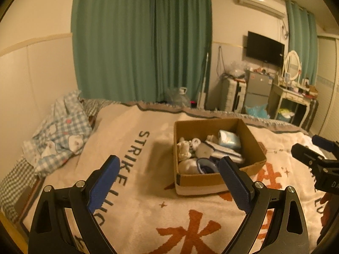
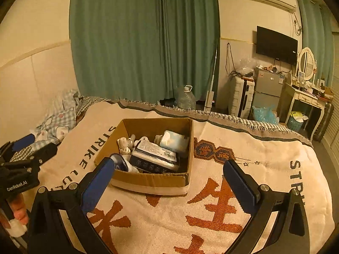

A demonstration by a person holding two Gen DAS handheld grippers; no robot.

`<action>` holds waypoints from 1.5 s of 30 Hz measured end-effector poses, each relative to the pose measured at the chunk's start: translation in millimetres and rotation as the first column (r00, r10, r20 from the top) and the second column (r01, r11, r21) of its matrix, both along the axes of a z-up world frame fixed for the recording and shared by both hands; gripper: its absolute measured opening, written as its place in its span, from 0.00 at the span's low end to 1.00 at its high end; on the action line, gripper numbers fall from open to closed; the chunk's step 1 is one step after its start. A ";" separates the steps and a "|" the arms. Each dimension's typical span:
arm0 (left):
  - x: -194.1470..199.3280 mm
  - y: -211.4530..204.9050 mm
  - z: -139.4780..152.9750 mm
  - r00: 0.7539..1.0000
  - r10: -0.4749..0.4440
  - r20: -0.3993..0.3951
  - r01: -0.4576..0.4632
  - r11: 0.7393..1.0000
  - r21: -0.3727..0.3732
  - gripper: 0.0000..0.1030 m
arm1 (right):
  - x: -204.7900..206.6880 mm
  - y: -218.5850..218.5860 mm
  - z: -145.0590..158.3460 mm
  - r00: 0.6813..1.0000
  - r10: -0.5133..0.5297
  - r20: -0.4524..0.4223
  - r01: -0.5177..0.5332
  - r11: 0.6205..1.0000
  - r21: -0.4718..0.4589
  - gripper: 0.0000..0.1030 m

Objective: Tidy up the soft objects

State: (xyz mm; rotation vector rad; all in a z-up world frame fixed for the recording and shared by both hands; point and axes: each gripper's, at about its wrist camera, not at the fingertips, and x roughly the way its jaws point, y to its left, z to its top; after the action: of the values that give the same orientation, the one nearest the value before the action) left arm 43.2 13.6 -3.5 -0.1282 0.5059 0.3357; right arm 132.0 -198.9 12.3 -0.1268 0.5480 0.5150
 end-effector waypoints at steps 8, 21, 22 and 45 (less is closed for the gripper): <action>0.2 1.9 -1.9 1.000 -0.002 -0.004 0.002 1.000 -0.008 0.93 | -3.0 3.7 0.2 1.000 0.011 0.000 -0.011 1.000 -0.008 1.00; -1.0 0.8 -5.1 1.000 -0.008 -0.017 0.008 1.000 -0.012 0.93 | -6.0 10.7 -0.5 1.000 0.027 -0.001 -0.027 0.999 -0.022 1.00; -0.8 1.0 -5.1 1.000 -0.007 -0.017 0.006 1.000 -0.010 0.93 | -5.9 10.9 -0.4 1.000 0.025 0.001 -0.025 0.999 -0.023 1.00; -1.2 3.9 -5.6 1.000 0.005 -0.014 -0.006 1.000 -0.012 0.93 | -4.6 12.6 -0.3 1.000 0.021 -0.004 -0.021 1.000 -0.021 1.00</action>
State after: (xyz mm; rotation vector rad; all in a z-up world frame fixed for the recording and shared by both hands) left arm 42.0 17.4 -9.1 -0.1388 0.5216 0.3392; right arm 127.5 -186.3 12.0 -0.1514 0.5562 0.5301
